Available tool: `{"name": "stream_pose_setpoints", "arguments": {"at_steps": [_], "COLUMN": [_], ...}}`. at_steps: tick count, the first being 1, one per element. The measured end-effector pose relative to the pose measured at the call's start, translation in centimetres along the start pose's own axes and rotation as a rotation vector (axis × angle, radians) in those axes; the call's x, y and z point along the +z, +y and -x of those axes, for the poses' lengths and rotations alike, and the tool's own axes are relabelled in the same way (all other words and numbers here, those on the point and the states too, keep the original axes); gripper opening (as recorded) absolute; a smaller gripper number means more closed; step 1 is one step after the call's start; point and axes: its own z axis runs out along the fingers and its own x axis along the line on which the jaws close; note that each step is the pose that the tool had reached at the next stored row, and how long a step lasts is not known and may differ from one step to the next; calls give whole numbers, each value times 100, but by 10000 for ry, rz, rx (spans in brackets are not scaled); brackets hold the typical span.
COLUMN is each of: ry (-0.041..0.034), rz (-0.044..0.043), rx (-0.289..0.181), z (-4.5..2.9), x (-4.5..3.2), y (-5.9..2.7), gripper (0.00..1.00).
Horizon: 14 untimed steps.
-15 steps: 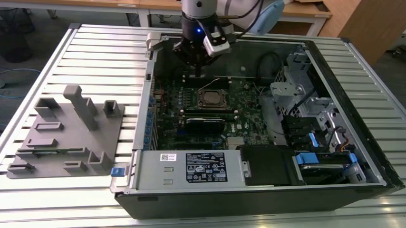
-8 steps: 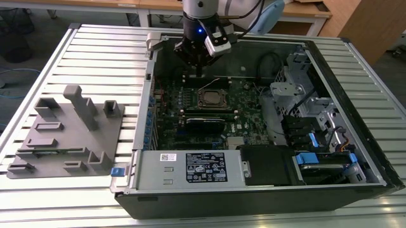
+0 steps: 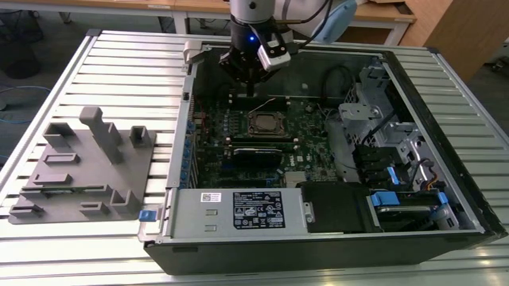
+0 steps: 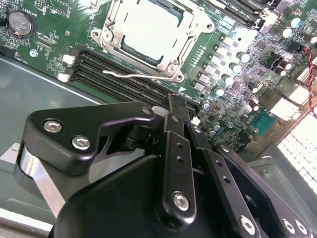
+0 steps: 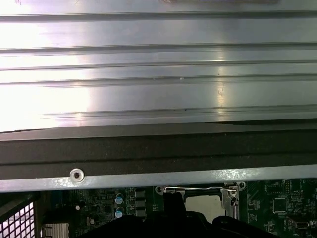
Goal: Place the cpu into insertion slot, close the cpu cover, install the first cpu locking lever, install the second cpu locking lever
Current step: 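Install the first cpu locking lever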
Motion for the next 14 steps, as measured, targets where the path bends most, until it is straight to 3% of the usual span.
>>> {"name": "stream_pose_setpoints", "arguments": {"at_steps": [6,14], "ry": [0,0], "rz": [0,0], "rx": [-2,0], "z": [8,104], "x": [1,12], "y": [1,6], "gripper": [11,11]}}
